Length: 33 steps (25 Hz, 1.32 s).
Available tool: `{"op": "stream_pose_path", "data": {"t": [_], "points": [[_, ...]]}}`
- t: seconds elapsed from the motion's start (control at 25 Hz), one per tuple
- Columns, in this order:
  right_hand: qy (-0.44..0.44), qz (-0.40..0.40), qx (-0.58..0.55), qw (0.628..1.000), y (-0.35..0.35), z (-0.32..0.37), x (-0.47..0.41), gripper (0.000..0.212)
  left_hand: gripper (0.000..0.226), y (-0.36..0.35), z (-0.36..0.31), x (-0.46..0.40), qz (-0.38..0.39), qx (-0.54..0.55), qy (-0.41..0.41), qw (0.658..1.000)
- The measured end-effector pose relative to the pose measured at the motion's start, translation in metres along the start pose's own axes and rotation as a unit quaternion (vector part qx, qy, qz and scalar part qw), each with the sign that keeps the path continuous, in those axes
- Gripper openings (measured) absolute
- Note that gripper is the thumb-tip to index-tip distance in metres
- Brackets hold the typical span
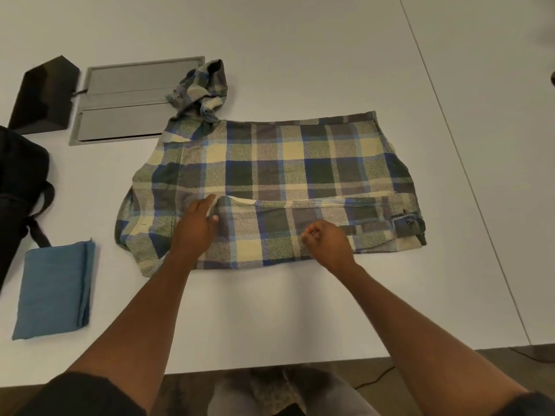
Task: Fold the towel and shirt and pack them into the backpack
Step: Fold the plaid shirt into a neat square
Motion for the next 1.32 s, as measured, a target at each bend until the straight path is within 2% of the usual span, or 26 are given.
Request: {"op": "stream_pose_path", "data": {"t": [0.16, 0.24, 0.44, 0.52, 0.6, 0.64, 0.72, 0.8, 0.92, 1.0, 1.08, 1.2, 1.32], "points": [[-0.066, 0.036, -0.039, 0.996, -0.037, -0.005, 0.0, 0.012, 0.041, -0.001, -0.009, -0.032, 0.069, -0.03, 0.043, 0.996], [-0.072, 0.03, -0.03, 0.997, -0.04, -0.008, 0.0, 0.006, 0.033, 0.001, -0.011, -0.041, 0.065, -0.041, 0.07, 0.995], [-0.099, 0.02, 0.01, 0.995, -0.038, -0.016, 0.0, 0.007, 0.022, 0.008, -0.022, -0.042, -0.086, -0.012, 0.097, 0.991], [-0.089, 0.003, 0.02, 0.996, -0.036, -0.015, 0.0, 0.008, 0.035, 0.008, -0.032, -0.036, -0.136, 0.006, 0.107, 0.985], [-0.017, -0.071, 0.019, 0.997, -0.03, -0.005, -0.001, 0.016, 0.048, 0.0, -0.055, -0.023, -0.156, 0.006, 0.029, 0.987], [0.034, -0.101, 0.026, 0.994, -0.028, 0.0, -0.003, 0.025, 0.054, -0.012, -0.068, -0.014, -0.135, -0.019, -0.028, 0.99], [0.094, -0.08, 0.09, 0.988, -0.033, 0.0, -0.012, 0.052, 0.065, -0.041, -0.078, 0.001, -0.063, -0.094, -0.109, 0.988], [0.111, -0.031, 0.196, 0.974, -0.035, -0.019, -0.026, 0.069, 0.073, -0.065, -0.061, 0.005, -0.021, -0.154, -0.134, 0.979], [0.125, -0.048, 0.305, 0.943, 0.0, -0.06, -0.048, 0.076, 0.078, -0.078, -0.033, -0.001, -0.015, -0.216, -0.147, 0.965], [0.115, -0.083, 0.317, 0.938, 0.038, -0.085, -0.053, 0.079, 0.082, -0.076, -0.026, -0.003, -0.02, -0.234, -0.139, 0.962], [0.114, -0.079, 0.325, 0.936, 0.066, -0.1, -0.053, 0.078, 0.085, -0.071, -0.016, -0.004, -0.027, -0.23, -0.098, 0.968], [0.09, -0.113, 0.365, 0.92, 0.076, -0.107, -0.056, 0.074, 0.088, -0.063, 0.016, 0.0, -0.011, -0.205, -0.041, 0.978], [0.031, -0.14, 0.33, 0.933, 0.067, -0.091, -0.053, 0.071, 0.085, -0.05, 0.027, 0.007, -0.004, -0.191, -0.005, 0.982]]}}
Point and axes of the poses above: each hand's wrist, its own x-axis away from the middle knuckle, its own y-axis out of the back of the hand, z = x × y, the point moved 4 cm from there along -x, towards the middle knuckle, and after that the axes turned 10 degrees about -x, right-handed, at the moved point
